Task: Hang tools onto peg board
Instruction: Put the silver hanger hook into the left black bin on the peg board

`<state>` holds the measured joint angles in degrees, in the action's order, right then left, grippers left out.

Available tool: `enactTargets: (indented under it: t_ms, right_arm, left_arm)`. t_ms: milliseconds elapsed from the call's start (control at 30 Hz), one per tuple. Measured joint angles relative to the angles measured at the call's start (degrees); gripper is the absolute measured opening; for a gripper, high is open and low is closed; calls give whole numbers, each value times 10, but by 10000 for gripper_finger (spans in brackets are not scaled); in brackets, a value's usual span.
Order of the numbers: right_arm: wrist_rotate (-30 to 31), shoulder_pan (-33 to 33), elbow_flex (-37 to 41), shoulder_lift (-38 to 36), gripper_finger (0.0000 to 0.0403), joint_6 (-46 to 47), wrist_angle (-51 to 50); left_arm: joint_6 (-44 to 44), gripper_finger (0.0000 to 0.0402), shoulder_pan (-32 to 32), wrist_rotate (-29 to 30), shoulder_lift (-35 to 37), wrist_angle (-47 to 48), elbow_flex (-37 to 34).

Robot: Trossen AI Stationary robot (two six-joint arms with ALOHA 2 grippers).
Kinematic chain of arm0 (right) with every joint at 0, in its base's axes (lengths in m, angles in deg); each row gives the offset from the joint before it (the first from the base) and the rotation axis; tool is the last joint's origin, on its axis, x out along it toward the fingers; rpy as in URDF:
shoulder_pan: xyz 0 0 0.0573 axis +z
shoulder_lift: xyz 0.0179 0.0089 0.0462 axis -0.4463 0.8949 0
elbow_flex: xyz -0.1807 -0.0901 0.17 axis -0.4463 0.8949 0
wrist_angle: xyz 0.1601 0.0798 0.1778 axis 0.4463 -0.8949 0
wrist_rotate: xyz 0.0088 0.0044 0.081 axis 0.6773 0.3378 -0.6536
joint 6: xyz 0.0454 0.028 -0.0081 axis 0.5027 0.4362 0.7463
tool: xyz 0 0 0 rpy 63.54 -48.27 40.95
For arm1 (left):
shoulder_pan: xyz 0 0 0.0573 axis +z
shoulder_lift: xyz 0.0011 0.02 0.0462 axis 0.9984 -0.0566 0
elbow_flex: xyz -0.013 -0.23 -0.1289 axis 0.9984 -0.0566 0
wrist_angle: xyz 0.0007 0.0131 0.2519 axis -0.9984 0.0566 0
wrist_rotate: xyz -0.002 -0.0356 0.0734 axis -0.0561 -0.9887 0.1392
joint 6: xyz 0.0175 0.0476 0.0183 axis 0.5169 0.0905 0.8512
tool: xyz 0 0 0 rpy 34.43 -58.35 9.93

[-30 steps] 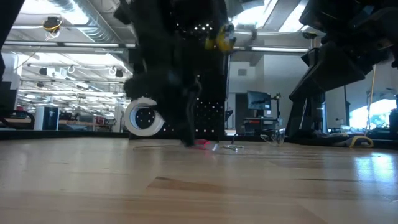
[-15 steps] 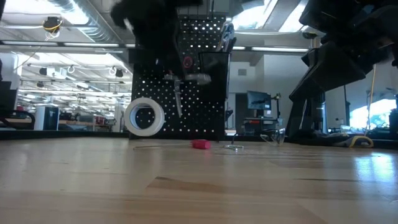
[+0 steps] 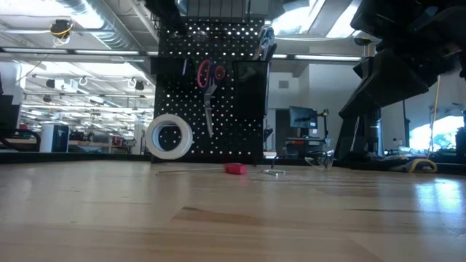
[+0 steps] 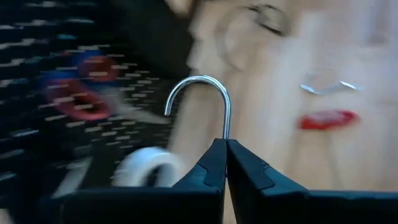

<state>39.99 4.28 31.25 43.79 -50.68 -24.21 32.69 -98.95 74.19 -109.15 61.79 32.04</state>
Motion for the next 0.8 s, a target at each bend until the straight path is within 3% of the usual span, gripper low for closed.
enactTargets:
  t_ms: [100, 333, 800]
  right_arm:
    - [0, 0, 0, 0, 3, 0, 0]
    - [0, -1, 0, 0, 3, 0, 0]
    - [0, -1, 0, 0, 3, 0, 0]
  left_arm:
    - [0, 0, 16, 39, 36, 14, 0]
    - [4, 0, 84, 56, 95, 22, 0]
    - [32, 0, 219, 57, 93, -12, -3]
